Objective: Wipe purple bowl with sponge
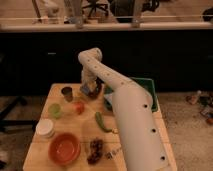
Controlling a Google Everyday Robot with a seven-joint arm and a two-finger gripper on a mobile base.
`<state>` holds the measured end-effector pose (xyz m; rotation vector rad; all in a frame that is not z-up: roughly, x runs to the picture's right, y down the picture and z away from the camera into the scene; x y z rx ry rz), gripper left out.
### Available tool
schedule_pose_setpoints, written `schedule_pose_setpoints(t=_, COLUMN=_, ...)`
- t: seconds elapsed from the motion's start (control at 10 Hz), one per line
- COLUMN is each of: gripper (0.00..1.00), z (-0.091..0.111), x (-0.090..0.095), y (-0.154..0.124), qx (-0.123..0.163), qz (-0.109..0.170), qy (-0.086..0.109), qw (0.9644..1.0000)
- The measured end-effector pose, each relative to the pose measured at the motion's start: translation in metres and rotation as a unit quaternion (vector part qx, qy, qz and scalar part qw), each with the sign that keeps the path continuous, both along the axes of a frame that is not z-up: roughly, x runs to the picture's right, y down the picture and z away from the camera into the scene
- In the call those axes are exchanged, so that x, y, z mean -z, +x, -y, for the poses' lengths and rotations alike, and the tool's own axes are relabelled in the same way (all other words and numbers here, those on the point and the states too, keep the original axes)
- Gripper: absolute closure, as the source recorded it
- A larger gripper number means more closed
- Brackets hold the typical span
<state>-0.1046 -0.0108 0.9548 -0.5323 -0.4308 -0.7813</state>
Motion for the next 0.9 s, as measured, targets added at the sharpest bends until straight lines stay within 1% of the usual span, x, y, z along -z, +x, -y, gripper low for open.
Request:
schedule_pose_setpoints(t=0.2, gripper=1.00, z=-0.003, x=-0.005, y=0.002, qx=0.001, qz=-0.002, qy=-0.007, qw=1.0000)
schedule_pose_setpoints(t=0.4, gripper=1.00, z=0.005, x=-0.006, y=0.000, qx=0.008, qz=-0.003, qy=-0.004, qw=1.0000)
schedule_pose_setpoints(t=0.7, gripper=1.00, z=0.019, x=-0.006, y=-0.016, qx=0.022, qz=0.006, qy=0.003, qw=0.9997)
schedule_pose_setpoints(t=0.9, gripper=1.00, z=0.022, x=-0.005, y=-0.026, qx=0.029, qz=0.011, qy=0.004, qw=0.9995)
